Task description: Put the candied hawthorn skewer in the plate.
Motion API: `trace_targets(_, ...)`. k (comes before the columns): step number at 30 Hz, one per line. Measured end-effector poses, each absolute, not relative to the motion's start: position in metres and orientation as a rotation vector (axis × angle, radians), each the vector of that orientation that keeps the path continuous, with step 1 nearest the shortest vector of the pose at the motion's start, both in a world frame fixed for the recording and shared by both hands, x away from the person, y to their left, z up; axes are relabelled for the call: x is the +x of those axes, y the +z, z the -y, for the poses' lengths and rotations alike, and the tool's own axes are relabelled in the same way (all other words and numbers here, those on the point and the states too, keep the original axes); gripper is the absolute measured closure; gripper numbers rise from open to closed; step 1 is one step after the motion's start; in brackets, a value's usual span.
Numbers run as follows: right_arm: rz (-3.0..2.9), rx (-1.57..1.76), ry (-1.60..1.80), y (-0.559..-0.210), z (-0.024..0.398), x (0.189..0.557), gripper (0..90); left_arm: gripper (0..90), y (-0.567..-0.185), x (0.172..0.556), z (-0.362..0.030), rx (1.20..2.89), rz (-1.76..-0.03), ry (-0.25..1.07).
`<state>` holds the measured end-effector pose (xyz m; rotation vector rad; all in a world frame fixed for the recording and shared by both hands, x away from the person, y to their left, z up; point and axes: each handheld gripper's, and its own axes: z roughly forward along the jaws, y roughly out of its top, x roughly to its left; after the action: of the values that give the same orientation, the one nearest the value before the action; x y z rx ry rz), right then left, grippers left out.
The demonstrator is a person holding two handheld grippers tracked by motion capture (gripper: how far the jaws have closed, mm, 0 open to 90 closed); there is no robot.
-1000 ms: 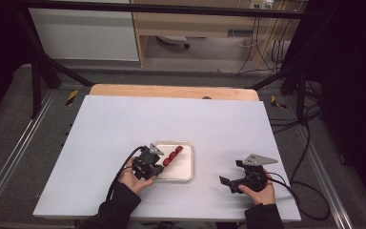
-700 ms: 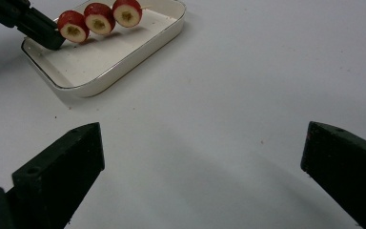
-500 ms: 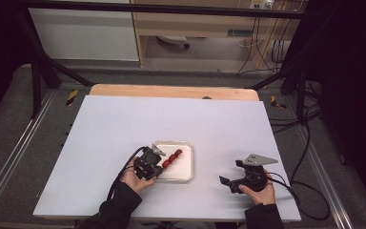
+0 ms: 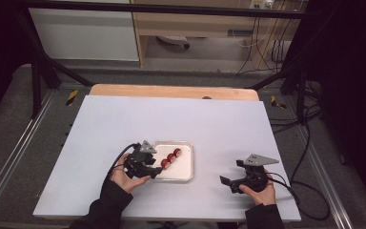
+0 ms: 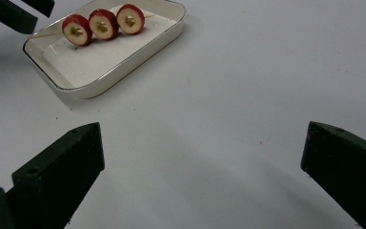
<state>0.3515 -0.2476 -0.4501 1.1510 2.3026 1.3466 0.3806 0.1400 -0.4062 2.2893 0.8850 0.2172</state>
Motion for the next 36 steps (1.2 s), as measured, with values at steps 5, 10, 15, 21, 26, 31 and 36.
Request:
trace_targets(5, -2.297, 1.155, 1.344, -0.449, 0.25, 0.352, 1.2, 32.6, -0.402, 0.378, -0.156, 2.255, -0.821, 0.214)
trace_targets(10, -2.297, 1.159, 1.34, -0.449, 0.25, 0.352, 1.2, 23.6, -0.406, 0.374, -0.173, 2.255, -0.813, 0.223)
trace_targets(15, -2.299, 1.167, 1.33, -0.45, 0.249, 0.352, 1.1, 16.2, -0.413, 0.369, -0.192, 2.22, -0.838, 0.246)
trace_targets(21, -2.308, 1.176, 1.315, -0.452, 0.248, 0.352, 0.8, 8.9, -0.419, 0.362, -0.215, 2.192, -0.863, 0.27)
trace_targets(26, -2.316, 1.172, 1.305, -0.452, 0.248, 0.353, 0.7, 7.3, -0.427, 0.357, -0.236, 2.176, -0.894, 0.3)
trace_targets(31, -2.323, 1.172, 1.295, -0.453, 0.248, 0.353, 0.6, 6.8, -0.435, 0.353, -0.254, 2.145, -0.92, 0.326)
trace_targets(36, -2.337, 1.166, 1.283, -0.454, 0.247, 0.352, 0.6, 6.8, -0.444, 0.353, -0.266, 2.138, -0.93, 0.327)
